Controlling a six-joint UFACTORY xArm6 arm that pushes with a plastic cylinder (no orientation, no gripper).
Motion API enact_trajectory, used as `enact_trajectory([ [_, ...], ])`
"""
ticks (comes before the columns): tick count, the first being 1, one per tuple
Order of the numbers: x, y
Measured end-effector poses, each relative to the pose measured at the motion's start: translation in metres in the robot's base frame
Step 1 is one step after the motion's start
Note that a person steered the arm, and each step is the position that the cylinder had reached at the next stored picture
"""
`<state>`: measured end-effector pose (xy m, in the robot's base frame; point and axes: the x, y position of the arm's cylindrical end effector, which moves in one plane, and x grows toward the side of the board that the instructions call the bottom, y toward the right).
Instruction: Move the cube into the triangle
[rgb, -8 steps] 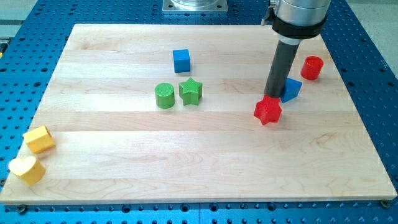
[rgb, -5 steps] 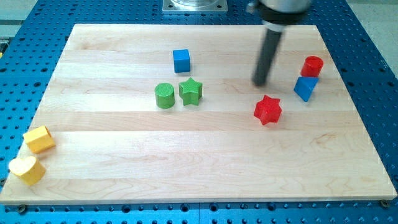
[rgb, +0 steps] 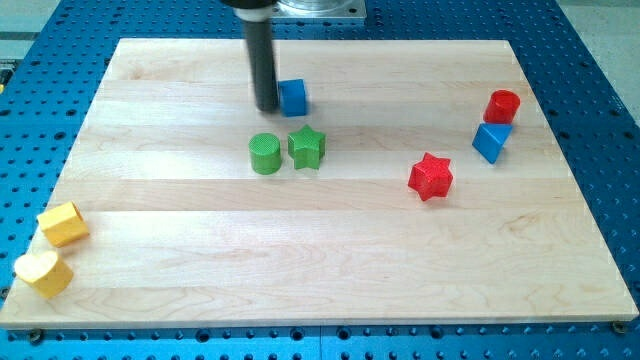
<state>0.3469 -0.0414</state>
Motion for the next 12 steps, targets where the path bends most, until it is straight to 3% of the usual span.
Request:
enact_trajectory([
  [1,0.006,0.062],
  [3,-0.06,0.042],
  [4,-0.032,0.128],
  [5,0.024,0.16],
  [6,-0.028,0.131],
  [7,0.009,0.094],
  [8,0.045,0.142],
  [9,0.055,0.184],
  [11,0.104,0.131],
  [12,0.115,0.155],
])
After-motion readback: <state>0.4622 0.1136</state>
